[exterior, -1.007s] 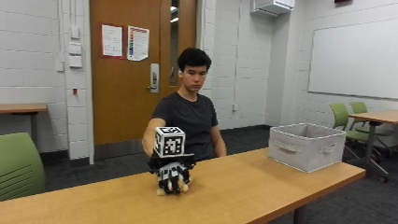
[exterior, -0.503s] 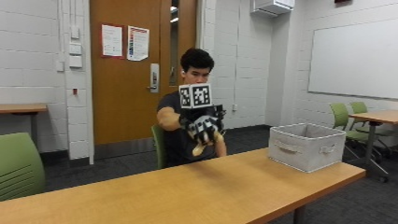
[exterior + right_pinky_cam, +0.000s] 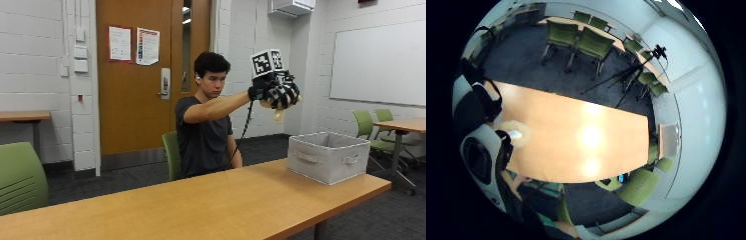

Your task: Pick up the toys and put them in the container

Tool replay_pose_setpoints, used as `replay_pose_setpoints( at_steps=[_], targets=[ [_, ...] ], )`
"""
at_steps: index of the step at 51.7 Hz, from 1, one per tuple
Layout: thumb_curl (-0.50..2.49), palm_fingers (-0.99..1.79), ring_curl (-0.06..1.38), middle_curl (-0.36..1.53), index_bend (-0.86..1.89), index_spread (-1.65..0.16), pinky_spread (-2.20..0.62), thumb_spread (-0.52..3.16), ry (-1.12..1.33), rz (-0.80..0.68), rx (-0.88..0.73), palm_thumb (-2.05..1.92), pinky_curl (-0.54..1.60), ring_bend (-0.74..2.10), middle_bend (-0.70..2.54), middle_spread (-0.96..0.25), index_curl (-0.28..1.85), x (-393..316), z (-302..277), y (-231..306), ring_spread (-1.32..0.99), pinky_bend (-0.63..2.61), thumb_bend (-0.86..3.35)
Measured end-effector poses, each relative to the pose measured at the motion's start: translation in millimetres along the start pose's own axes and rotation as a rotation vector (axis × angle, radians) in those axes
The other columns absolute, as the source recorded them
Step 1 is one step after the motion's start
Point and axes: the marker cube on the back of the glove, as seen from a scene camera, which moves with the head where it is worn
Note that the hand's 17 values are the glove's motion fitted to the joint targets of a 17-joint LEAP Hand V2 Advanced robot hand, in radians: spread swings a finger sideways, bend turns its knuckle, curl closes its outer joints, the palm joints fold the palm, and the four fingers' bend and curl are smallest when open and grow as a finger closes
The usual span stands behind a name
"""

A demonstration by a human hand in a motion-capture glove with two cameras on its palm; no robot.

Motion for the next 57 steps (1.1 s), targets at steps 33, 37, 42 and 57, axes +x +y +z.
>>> replay_pose_setpoints(
  at_steps=[33, 37, 42, 57],
  targets=[
    [0.92, 0.97, 0.49, 0.64, 0.12, -0.47, -0.44, 0.62, -0.025, -0.498, -0.031, 0.72, 0.42, 1.06, 0.56, -0.43, 0.85, -253.7, 73.5, -70.0, -0.46, 1.08, 0.03],
    [0.93, 0.96, 0.49, 0.65, 0.12, -0.48, -0.44, 0.62, -0.100, -0.507, -0.040, 0.72, 0.42, 1.06, 0.55, -0.43, 0.86, -264.2, 79.2, -70.5, -0.46, 1.08, 0.02],
    [0.95, 0.96, 0.49, 0.66, 0.12, -0.48, -0.44, 0.63, -0.031, -0.573, -0.031, 0.73, 0.42, 1.07, 0.55, -0.43, 0.87, -261.6, 94.9, -71.3, -0.46, 1.09, 0.01],
    [0.59, -0.14, 0.43, 0.56, -0.06, -0.37, -0.22, 0.87, -0.035, -0.463, -0.164, -0.14, 0.50, 0.91, 0.24, -0.20, 0.52, -243.1, 111.7, -62.4, -0.24, 1.53, -0.16]
  ],
)
